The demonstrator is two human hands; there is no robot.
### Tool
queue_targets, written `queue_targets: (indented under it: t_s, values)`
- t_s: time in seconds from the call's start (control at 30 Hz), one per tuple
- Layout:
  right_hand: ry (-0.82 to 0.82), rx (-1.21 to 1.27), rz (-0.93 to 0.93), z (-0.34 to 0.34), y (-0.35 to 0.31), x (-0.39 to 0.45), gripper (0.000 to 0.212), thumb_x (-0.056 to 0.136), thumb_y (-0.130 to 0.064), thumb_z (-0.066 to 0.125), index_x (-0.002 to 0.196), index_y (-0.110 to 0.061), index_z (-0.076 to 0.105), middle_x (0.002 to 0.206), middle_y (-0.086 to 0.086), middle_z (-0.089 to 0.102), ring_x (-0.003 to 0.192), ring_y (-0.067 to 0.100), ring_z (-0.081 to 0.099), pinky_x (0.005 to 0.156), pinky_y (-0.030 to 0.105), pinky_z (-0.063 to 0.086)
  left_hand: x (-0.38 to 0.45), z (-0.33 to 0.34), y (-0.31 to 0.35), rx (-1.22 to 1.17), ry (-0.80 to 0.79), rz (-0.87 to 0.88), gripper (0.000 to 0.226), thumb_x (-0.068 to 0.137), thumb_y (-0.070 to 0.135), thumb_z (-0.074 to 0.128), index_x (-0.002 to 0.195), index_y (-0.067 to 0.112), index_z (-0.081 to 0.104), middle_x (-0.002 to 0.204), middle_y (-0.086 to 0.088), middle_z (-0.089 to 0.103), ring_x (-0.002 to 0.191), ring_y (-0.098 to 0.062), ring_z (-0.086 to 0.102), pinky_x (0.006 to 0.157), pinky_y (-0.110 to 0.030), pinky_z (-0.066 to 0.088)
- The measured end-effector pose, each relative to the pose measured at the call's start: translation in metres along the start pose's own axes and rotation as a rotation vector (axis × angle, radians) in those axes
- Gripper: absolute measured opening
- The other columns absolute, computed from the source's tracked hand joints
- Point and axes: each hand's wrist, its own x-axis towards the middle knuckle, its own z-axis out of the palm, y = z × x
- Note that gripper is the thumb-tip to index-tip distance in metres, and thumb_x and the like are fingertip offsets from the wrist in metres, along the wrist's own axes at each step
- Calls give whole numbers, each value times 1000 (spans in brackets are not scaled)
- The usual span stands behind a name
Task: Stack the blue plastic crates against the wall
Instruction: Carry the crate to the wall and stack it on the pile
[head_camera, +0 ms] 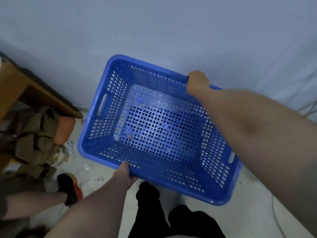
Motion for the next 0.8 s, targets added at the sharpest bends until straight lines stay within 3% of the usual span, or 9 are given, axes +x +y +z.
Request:
queue_targets:
  t_s: [0.07,0.13,0.23,0.3,0.4,0.5,0.63,0.73,0.8]
  values:
    - [6,-75,1,10,-8,15,22,94,-4,53,112,-5,65,109,14,65,102,34,63,83,40,46,14,8,7,23,-11,-40,40,97,16,52,136,7,46,124,-16,59,118,-33,60,77,-42,51]
    - [4,-134,6,22,-16,32,21,96,-5,50,110,-7,65,103,14,63,101,35,62,92,45,45,28,14,16,34,-41,-95,29,99,18,50,127,10,48,109,-13,57,113,-32,61,74,-41,50]
    - [6,-230,16,44,-24,57,23,93,-3,50,109,-8,66,99,12,59,102,35,60,96,44,41,47,22,27,39,-55,-144,17,99,16,47,115,12,45,96,-14,56,80,-32,57,65,-43,49]
    - [-4,-265,16,59,-33,72,25,92,-2,52,113,-8,65,106,13,60,106,35,59,96,44,40,58,25,33,12,-52,-175,19,99,15,48,118,13,45,92,-14,53,77,-32,54,69,-44,50]
    - [-52,-287,13,81,-43,87,25,93,-4,54,116,-5,62,117,17,59,109,36,57,94,45,43,77,23,41,14,-56,-260,36,98,18,52,133,15,49,86,-14,52,73,-31,55,52,-46,45]
    - [-84,-259,9,103,-48,99,21,92,-2,56,112,-2,64,112,19,59,103,37,59,84,43,51,102,21,47,45,-45,-296,37,97,18,54,133,15,48,88,-15,53,73,-32,56,49,-46,44]
    - [-138,-152,16,124,-50,113,17,92,0,53,105,0,63,115,21,59,105,38,59,80,40,52,117,26,49,13,-27,-263,32,95,13,54,127,11,46,92,-16,55,77,-31,58,56,-44,51]
    - [-164,-39,-9,132,-49,121,14,94,0,48,93,-6,61,113,22,57,100,38,59,73,38,47,127,35,55,-6,-70,-201,33,95,12,55,127,6,50,103,-19,61,90,-33,63,79,-45,56]
    - [-208,18,-65,137,-54,114,27,97,-3,46,119,-8,61,130,19,52,108,38,56,80,42,49,140,49,66,-6,-108,-171,39,96,11,55,135,6,49,122,-19,60,108,-36,61,91,-46,54]
